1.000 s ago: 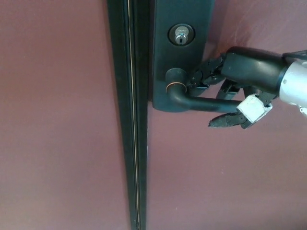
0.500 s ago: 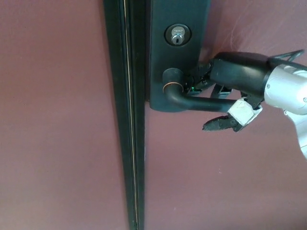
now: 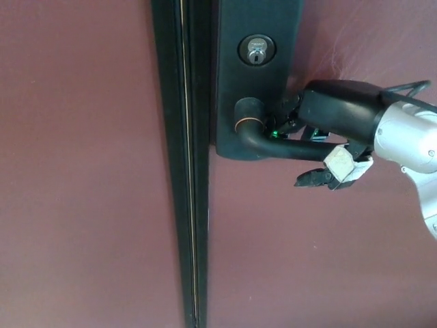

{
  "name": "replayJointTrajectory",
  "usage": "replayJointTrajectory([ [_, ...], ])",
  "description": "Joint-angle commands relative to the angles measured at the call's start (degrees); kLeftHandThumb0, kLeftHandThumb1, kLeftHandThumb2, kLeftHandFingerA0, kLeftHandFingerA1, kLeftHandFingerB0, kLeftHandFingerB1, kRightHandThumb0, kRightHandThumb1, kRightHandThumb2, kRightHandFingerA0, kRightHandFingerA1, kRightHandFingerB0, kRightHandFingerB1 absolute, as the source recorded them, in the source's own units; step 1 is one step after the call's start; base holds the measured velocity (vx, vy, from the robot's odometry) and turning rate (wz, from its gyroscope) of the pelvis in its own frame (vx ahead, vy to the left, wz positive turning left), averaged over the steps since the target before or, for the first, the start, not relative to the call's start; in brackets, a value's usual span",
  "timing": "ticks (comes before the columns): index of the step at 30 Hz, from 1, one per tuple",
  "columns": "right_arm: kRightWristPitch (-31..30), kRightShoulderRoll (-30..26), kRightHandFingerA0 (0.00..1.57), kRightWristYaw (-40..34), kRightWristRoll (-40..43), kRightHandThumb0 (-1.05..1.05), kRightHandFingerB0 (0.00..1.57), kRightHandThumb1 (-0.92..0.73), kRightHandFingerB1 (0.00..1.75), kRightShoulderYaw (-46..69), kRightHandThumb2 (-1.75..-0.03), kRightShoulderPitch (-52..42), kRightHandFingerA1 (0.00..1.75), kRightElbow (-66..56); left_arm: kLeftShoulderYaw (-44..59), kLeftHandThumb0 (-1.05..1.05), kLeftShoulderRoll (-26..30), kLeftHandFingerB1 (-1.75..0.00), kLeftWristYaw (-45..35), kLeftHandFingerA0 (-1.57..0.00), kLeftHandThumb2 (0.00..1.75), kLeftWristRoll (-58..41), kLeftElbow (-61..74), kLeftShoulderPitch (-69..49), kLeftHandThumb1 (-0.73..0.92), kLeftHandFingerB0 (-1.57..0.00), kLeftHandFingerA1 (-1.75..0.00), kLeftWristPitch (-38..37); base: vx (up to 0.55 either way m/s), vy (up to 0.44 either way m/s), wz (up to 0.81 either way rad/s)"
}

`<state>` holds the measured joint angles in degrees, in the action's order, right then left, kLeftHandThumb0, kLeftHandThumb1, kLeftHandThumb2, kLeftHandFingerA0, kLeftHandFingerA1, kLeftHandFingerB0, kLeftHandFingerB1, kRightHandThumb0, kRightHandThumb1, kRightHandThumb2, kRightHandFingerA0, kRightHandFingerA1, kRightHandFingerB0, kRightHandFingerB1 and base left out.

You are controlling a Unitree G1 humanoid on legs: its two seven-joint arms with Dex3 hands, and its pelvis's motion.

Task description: The robot walks towards the door handle and put its right hand on it and twist the handle

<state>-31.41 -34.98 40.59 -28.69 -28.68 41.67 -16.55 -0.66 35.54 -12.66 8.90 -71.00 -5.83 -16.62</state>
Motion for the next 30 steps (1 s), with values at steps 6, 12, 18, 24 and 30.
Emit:
replayJointTrajectory([
  [6,0.9,1.4,0.88,1.2,-0.9,-0.08,0.77,-0.52,0.51,0.3,-0.55,-4.5,0.57,-0.2,-0.7,-0.18,0.2,-0.41,-0.1,-0.62,0.6,0.9,-0.1,-1.2,0.7,-0.47,-0.46,-0.2,0.0,0.0,0.0],
  [12,1.3,2.3,0.89,0.4,-1.9,-0.09,0.77,-0.51,0.51,0.9,-0.55,-5.1,0.57,-0.4,-0.6,-0.18,0.2,-0.41,-0.3,-0.62,0.6,0.6,-0.5,-1.0,0.7,-0.47,-0.46,0.1,0.0,0.0,0.0],
  [18,1.8,2.4,0.9,0.2,-2.8,-0.08,0.77,-0.52,0.51,1.8,-0.55,-5.7,0.57,-1.0,-1.3,-0.18,0.2,-0.41,0.1,-0.62,0.6,1.2,-0.1,-0.6,0.7,-0.47,-0.46,-0.2,0.0,0.0,0.0],
  [24,1.8,2.2,0.94,0.5,-2.8,-0.07,0.76,-0.52,0.51,2.7,-0.55,-6.6,0.6,-1.5,-1.5,-0.18,0.2,-0.41,0.2,-0.62,0.6,1.1,0.0,-0.6,0.7,-0.47,-0.46,-0.2,0.0,0.0,0.0],
  [30,2.3,2.5,0.94,0.5,-2.7,-0.07,0.76,-0.52,0.52,3.4,-0.55,-7.3,0.61,-1.4,-1.2,-0.18,0.2,-0.41,-0.5,-0.62,0.6,0.6,0.3,-0.7,0.7,-0.47,-0.46,0.0,0.0,0.0,0.0],
])
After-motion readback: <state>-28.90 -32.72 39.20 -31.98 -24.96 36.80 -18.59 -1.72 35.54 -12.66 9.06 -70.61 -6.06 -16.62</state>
